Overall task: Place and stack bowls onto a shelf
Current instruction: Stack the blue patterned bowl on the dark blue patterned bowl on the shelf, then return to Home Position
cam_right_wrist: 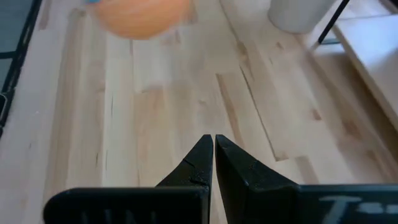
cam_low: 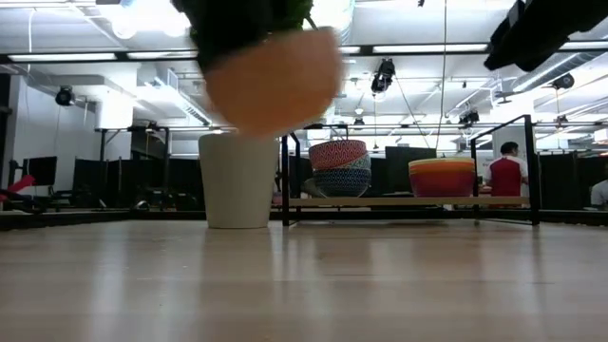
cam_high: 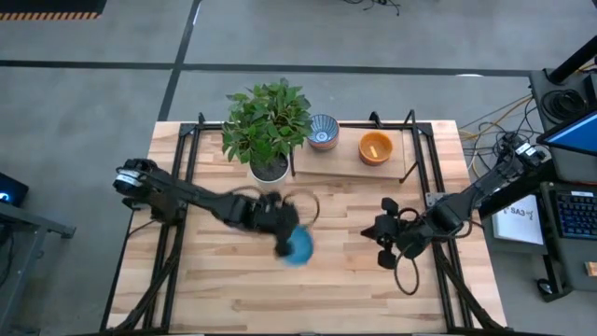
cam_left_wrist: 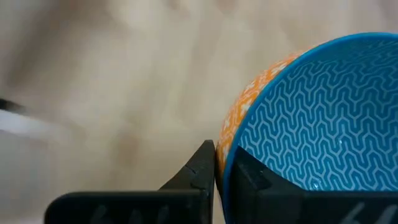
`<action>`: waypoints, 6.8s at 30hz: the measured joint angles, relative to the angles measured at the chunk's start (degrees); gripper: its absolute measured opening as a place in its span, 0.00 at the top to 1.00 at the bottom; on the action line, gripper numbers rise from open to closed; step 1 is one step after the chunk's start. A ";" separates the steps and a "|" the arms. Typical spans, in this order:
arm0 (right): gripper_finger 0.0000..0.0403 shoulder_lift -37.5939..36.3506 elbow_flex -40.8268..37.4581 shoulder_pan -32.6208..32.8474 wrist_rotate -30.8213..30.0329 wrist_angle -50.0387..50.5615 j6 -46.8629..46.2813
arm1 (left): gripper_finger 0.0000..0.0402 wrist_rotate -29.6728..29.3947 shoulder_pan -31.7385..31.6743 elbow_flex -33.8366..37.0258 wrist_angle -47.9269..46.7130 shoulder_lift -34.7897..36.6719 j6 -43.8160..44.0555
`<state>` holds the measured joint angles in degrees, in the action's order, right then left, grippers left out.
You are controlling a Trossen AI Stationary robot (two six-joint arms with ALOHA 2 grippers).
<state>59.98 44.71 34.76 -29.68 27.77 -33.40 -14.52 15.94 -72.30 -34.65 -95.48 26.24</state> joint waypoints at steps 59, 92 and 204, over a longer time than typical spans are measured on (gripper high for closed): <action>0.96 -19.35 -5.09 1.09 -16.92 -7.58 17.30 | 0.98 -43.02 -14.09 -10.59 21.84 -6.82 10.07; 0.65 16.20 24.03 -13.54 -33.32 8.69 3.44 | 0.98 -41.75 -6.32 -10.57 17.99 -7.91 4.17; 0.68 -0.26 6.07 -63.35 57.80 -15.26 32.15 | 0.73 4.35 11.55 40.66 46.27 51.47 -46.59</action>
<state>59.72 50.78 -28.58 28.12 12.50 -1.24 -10.17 27.49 -31.64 11.62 -44.02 -20.35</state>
